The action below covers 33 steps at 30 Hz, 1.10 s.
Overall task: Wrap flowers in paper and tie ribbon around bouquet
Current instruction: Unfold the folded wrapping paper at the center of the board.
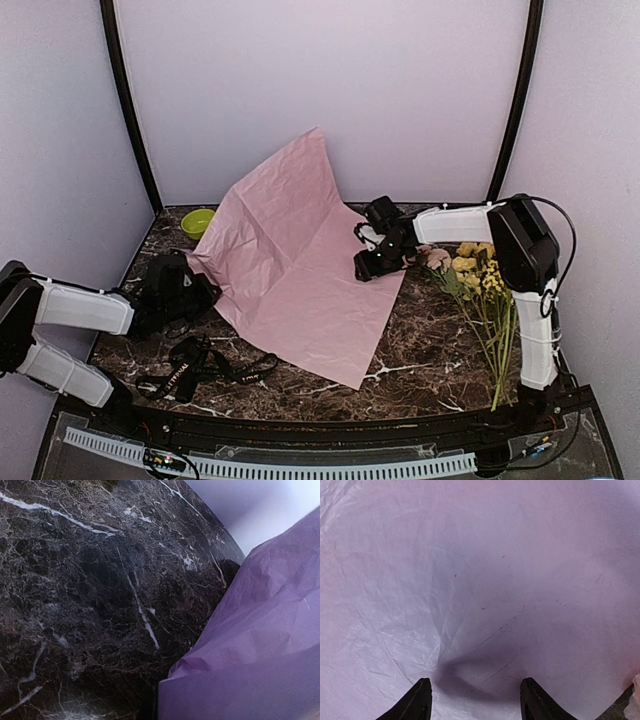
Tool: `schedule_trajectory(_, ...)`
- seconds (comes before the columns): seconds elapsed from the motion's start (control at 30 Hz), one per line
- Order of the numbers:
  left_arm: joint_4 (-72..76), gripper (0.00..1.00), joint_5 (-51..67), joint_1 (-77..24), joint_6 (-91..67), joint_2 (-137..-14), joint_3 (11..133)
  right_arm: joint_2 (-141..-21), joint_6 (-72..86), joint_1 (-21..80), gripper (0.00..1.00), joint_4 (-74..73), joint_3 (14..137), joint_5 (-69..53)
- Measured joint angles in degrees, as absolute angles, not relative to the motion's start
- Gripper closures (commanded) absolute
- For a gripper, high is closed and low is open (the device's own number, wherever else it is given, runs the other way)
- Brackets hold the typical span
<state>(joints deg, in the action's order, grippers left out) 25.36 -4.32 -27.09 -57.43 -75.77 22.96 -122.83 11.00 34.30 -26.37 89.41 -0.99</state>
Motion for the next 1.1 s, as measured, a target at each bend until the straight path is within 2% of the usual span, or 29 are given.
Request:
schedule_trajectory(0.13, 21.4, 1.0, -5.2, -27.1, -53.6, -76.1, 25.2, -123.0, 9.5, 35.5, 0.4, -28.1, 88.9, 2.4)
schedule_trajectory(0.37, 17.6, 1.0, -5.8, -27.1, -48.2, -78.4, 28.8, -117.2, 9.7, 35.5, 0.42, -24.4, 78.7, 6.0)
schedule_trajectory(0.83, 13.8, 1.0, -5.9, -26.7, -42.2, -84.6, 35.0, -103.1, 15.5, 35.7, 0.43, -19.2, 58.1, 7.1)
schedule_trajectory(1.1, 11.7, 1.0, -5.4, -26.5, -39.4, -84.9, 35.6, -98.0, 17.6, 36.3, 0.42, -20.7, 53.9, 2.8)
